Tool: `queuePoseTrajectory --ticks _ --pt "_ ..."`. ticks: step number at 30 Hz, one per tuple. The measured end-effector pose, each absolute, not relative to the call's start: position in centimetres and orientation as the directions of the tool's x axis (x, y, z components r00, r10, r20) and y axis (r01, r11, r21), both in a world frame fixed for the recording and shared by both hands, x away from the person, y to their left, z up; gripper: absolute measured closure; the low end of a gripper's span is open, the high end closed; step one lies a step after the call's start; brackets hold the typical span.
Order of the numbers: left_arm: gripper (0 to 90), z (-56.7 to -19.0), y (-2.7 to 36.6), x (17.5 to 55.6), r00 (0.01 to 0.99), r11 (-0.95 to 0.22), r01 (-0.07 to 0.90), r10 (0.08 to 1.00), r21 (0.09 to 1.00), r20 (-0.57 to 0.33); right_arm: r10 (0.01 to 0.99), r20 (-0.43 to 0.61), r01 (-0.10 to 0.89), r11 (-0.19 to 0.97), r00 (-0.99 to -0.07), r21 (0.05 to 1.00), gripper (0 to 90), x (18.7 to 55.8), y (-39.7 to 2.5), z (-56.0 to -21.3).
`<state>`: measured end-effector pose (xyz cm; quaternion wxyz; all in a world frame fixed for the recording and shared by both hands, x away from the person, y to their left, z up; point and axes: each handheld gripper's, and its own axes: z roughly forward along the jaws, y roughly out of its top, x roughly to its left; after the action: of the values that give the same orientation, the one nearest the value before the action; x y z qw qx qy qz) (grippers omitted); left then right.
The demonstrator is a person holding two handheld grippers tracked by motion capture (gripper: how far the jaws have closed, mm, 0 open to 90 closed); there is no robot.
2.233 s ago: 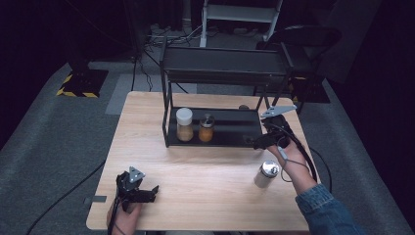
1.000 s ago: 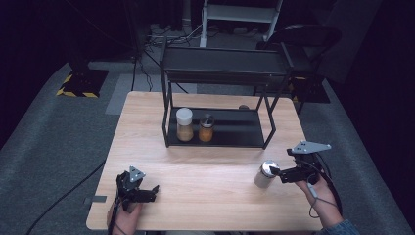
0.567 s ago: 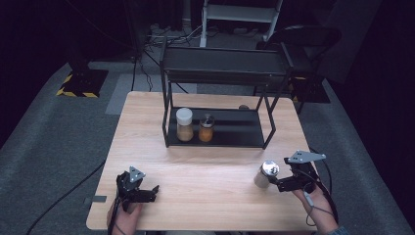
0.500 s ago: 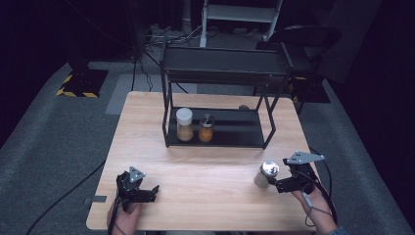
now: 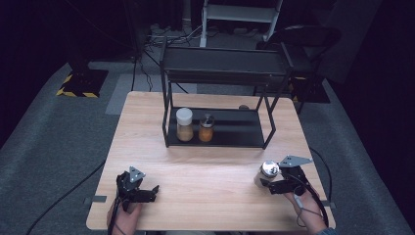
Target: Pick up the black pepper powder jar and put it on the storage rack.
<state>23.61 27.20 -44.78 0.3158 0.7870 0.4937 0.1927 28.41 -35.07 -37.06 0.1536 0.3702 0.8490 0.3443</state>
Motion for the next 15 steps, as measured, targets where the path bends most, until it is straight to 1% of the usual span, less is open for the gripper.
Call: queuePoseTrajectory --ticks 5,10,13,15 --pt "0.2 -44.8 27.2 23.6 0.438 -0.313 0.655 0.899 0.688 -0.009 0.741 0.001 0.549 0.497 -0.671 0.672 18.6 29.6 -34.5 -36.9" --pt "0.2 -44.8 27.2 23.6 0.438 -0.313 0.655 0.899 0.688 -0.009 0.737 0.007 0.562 0.510 -0.676 0.651 23.1 30.6 -34.0 -36.7" --pt "0.2 -44.8 27.2 23.6 0.438 -0.313 0.655 0.899 0.688 -0.009 0.736 0.009 0.569 0.517 -0.677 0.639 30.5 30.9 -33.7 -36.8" --pt "0.2 -44.8 27.2 23.6 0.438 -0.313 0.655 0.899 0.688 -0.009 0.735 0.005 0.570 0.522 -0.678 0.635 30.5 31.0 -33.6 -36.7"
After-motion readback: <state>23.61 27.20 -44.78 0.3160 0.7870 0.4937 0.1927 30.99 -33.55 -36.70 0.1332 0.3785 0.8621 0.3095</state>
